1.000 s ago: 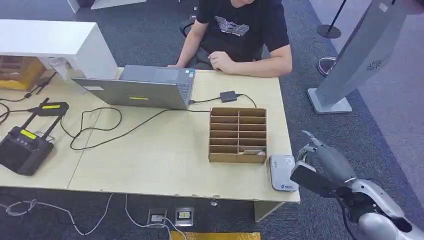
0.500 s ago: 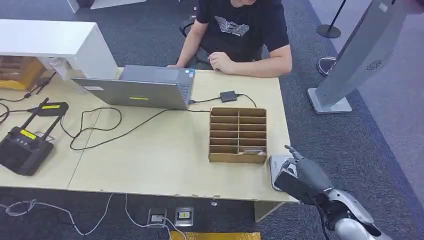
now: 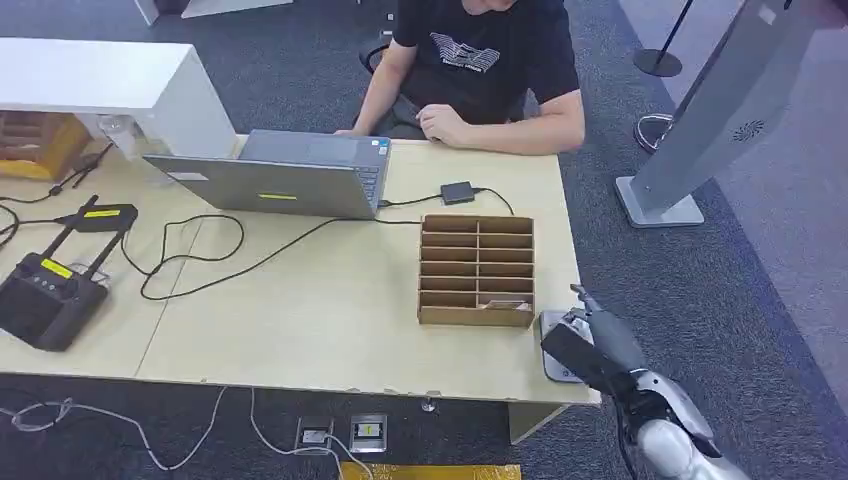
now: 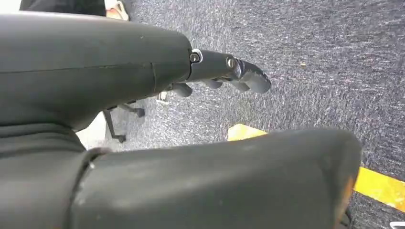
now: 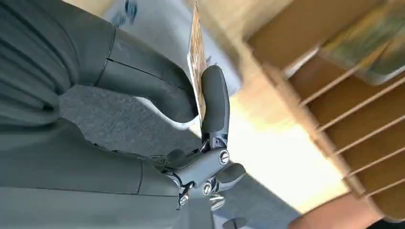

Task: Pass the card to the sensor for recognition and then transmit it.

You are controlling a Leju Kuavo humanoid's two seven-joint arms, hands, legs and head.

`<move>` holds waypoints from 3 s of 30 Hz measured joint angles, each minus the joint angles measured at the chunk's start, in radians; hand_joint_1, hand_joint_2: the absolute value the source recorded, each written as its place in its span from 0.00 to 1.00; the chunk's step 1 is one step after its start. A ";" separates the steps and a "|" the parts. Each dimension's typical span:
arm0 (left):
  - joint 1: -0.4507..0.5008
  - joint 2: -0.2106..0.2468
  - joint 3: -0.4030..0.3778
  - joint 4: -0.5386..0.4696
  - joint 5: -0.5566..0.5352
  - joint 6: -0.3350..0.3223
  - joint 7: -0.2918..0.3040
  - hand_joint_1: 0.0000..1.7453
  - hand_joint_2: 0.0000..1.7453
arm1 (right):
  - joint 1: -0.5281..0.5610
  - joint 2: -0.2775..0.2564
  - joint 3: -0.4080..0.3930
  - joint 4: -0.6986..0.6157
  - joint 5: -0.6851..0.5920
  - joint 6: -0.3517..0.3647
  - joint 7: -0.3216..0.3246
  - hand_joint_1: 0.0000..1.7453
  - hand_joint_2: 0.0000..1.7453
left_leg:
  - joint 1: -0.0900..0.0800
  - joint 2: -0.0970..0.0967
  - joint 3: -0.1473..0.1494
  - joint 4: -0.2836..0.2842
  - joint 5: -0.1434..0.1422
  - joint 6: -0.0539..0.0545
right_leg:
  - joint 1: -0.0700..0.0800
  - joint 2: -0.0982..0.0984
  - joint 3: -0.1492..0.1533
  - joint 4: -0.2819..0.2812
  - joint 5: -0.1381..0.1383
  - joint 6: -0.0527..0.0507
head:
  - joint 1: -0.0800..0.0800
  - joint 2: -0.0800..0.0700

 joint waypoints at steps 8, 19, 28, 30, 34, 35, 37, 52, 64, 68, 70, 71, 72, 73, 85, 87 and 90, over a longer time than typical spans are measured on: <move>0.000 0.001 0.000 0.000 0.001 0.000 0.000 0.00 0.00 | -0.005 0.016 -0.085 0.082 0.035 0.016 -0.033 1.00 1.00 | 0.000 0.000 0.000 0.000 0.000 0.000 | 0.000 0.000 0.000 0.000 0.000 0.000 | 0.000 0.000; 0.002 0.005 0.000 0.000 0.013 0.011 0.019 0.00 0.00 | -0.015 -0.002 -0.182 0.126 0.050 0.061 -0.042 1.00 1.00 | 0.000 0.001 0.000 0.000 0.000 0.000 | 0.000 0.001 0.000 0.000 0.000 0.000 | 0.000 0.000; 0.002 -0.001 0.000 0.000 0.021 0.028 0.022 0.00 0.00 | 0.025 0.017 -0.187 0.126 0.031 0.062 -0.027 1.00 1.00 | 0.000 0.001 0.000 0.000 0.000 0.000 | 0.000 0.000 0.000 0.000 0.000 0.000 | 0.000 0.000; 0.002 -0.003 0.000 0.000 0.021 0.032 0.024 0.00 0.00 | 0.037 0.023 -0.179 0.126 0.014 0.045 -0.027 1.00 1.00 | 0.000 0.001 0.000 0.000 0.000 0.000 | 0.000 0.001 0.000 0.000 0.000 0.000 | 0.000 0.000; 0.001 -0.005 0.000 0.000 0.021 0.032 0.024 0.00 0.00 | 0.043 0.028 -0.161 0.114 0.004 0.021 -0.016 1.00 1.00 | 0.000 0.002 0.001 0.000 0.000 0.000 | 0.000 0.002 0.000 0.000 0.000 0.000 | 0.000 0.000; 0.001 -0.005 0.000 0.000 0.021 0.032 0.024 0.00 0.00 | 0.043 0.029 -0.158 0.107 0.003 0.019 -0.010 1.00 1.00 | 0.000 0.002 0.001 0.000 0.000 0.000 | 0.000 0.002 0.000 0.000 0.000 0.000 | 0.000 0.000; 0.001 -0.006 0.000 0.000 0.020 0.031 0.024 0.00 0.00 | 0.043 0.030 -0.150 0.095 0.003 0.019 -0.002 1.00 1.00 | 0.000 0.002 0.001 0.000 0.000 0.000 | 0.000 0.002 0.000 0.000 0.000 0.000 | 0.000 0.000; 0.001 -0.009 0.000 0.000 0.011 0.020 0.020 0.00 0.00 | 0.073 0.034 -0.118 0.059 0.014 0.005 0.007 1.00 1.00 | 0.000 0.003 0.002 0.000 0.000 0.000 | 0.000 0.003 0.000 0.000 0.001 -0.001 | 0.000 0.000; 0.002 -0.008 0.000 0.000 0.020 0.021 0.009 0.00 0.00 | 0.078 0.006 -0.309 -0.087 0.205 0.122 0.050 1.00 1.00 | 0.000 0.003 0.002 0.000 0.000 0.000 | 0.000 0.003 0.001 0.000 0.001 -0.001 | 0.000 0.000; 0.002 -0.008 0.000 0.000 0.021 0.021 0.009 0.00 0.00 | 0.085 0.006 -0.366 -0.127 0.224 0.122 0.033 1.00 1.00 | 0.000 0.003 0.002 0.000 0.000 0.000 | 0.000 0.003 0.000 0.000 0.001 -0.001 | 0.000 0.000; 0.002 -0.008 0.000 0.000 0.021 0.022 0.006 0.00 0.00 | 0.084 0.004 -0.399 -0.151 0.222 0.121 0.018 1.00 1.00 | 0.000 0.003 0.002 0.000 0.000 0.000 | 0.000 0.003 0.001 0.000 0.001 -0.001 | 0.000 0.000; 0.002 -0.008 0.000 0.000 0.021 0.022 0.005 0.00 0.00 | 0.081 0.000 -0.415 -0.162 0.215 0.126 0.015 1.00 1.00 | 0.000 0.003 0.002 0.000 0.000 0.000 | 0.000 0.003 0.001 0.000 0.001 -0.001 | 0.000 0.000; 0.002 -0.009 0.000 0.000 0.021 0.024 0.003 0.00 0.00 | 0.075 -0.006 -0.432 -0.174 0.206 0.135 0.014 1.00 1.00 | 0.000 0.003 0.002 0.000 0.000 0.000 | 0.000 0.003 0.001 0.000 0.001 -0.001 | 0.000 0.000; 0.002 -0.009 0.000 0.000 0.021 0.024 0.003 0.00 0.00 | 0.069 -0.012 -0.449 -0.187 0.200 0.143 0.014 1.00 1.00 | 0.000 0.003 0.002 0.000 0.000 0.000 | 0.000 0.003 0.001 0.000 0.001 -0.001 | 0.000 0.000; 0.000 -0.011 0.000 0.000 0.021 0.045 -0.011 0.00 0.00 | -0.073 -0.044 -0.546 -0.292 0.155 0.172 -0.004 1.00 1.00 | 0.000 0.005 0.004 0.000 0.000 0.000 | 0.000 0.005 0.002 0.000 0.002 -0.001 | 0.000 0.000; 0.001 -0.015 0.000 0.000 0.022 0.046 -0.011 0.00 0.00 | -0.090 -0.043 -0.544 -0.299 0.170 0.176 -0.010 1.00 1.00 | 0.000 0.005 0.003 0.000 0.000 0.000 | 0.000 0.004 0.001 0.000 0.002 -0.001 | 0.000 0.000; 0.000 -0.018 0.000 0.000 0.021 0.045 -0.011 0.00 0.00 | -0.131 -0.016 -0.519 -0.298 0.240 0.181 -0.006 1.00 1.00 | 0.000 0.006 0.003 0.000 0.000 0.000 | 0.000 0.006 0.001 0.000 0.002 -0.002 | 0.000 0.000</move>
